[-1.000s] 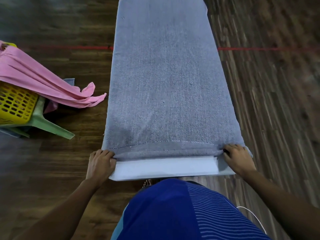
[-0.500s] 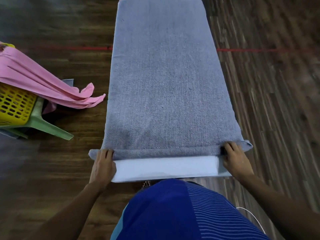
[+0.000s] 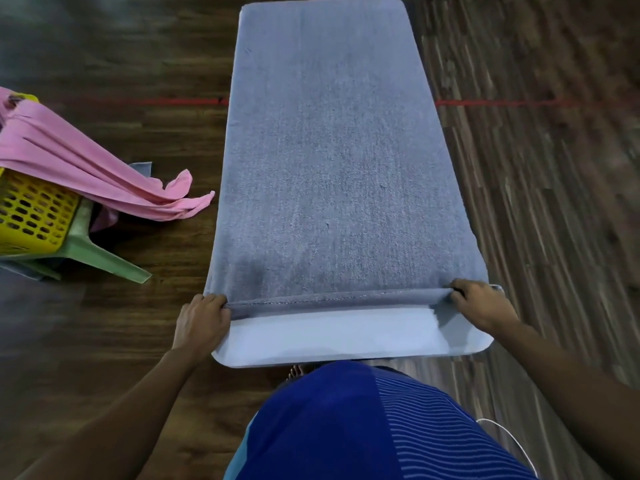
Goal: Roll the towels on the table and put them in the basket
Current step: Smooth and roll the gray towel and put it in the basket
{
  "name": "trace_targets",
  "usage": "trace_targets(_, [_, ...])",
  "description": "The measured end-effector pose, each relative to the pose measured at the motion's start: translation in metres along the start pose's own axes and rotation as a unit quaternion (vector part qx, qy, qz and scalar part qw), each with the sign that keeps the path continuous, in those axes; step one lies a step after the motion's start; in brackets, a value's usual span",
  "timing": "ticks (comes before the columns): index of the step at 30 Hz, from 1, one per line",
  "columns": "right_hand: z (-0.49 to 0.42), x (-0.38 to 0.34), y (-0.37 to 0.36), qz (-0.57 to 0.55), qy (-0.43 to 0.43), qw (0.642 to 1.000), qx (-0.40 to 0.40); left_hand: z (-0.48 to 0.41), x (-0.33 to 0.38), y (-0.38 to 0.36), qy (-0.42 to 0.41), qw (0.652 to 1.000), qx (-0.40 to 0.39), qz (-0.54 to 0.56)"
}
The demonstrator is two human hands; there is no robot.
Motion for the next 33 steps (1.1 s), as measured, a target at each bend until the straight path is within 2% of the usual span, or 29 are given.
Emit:
trace_targets(2, [-0.001,0.004,0.002,0.009,-0.010,1.000,-0.003,-0.005,-0.002,0.002,0.006,1.000,-0.010,-0.006])
trace_targets(6, [0.006,0.013,-0.004,0.041,-0.033,0.988,0.144,-0.009,-0.006,0.000,0.026,0.998,0.058,0.000])
trace_targets(9, [0.010,0.017,-0.014,0.029,-0.002,0.983,0.182,-0.005,-0.002,-0.003,-0.004,0.997,0.069,0.044])
trace_targets(11, [0.009,0.019,-0.020,-0.015,0.020,0.985,0.171,-0.001,0.000,-0.007,-0.026,0.995,0.064,0.076])
trace_targets(15, [0.011,0.018,-0.032,-0.039,0.018,0.994,0.103,0.002,-0.005,-0.014,-0.062,0.996,0.045,0.052])
trace_targets(20, [0.010,0.014,-0.022,-0.046,0.024,0.994,0.093,-0.005,-0.006,-0.006,-0.035,0.998,0.030,0.045])
trace_targets(26, [-0.001,0.015,-0.001,0.049,-0.024,0.995,0.082,-0.018,-0.004,0.014,-0.023,0.998,-0.027,-0.059])
trace_targets(29, [-0.008,0.016,0.001,0.056,-0.041,0.996,0.065,-0.028,-0.001,0.022,-0.003,0.998,-0.047,-0.052])
trace_targets(33, [-0.009,0.009,0.003,-0.018,-0.036,0.993,0.110,-0.036,-0.002,0.018,0.018,0.998,0.019,-0.050])
Point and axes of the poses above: each hand's wrist, its own z-axis away from the middle knuckle, its own y-axis out of the back of the hand, x = y × z, the point moved 1 cm from there along -z, towards the middle knuckle, and after that the axes turned 7 degrees about -x, right-handed, at the moved point
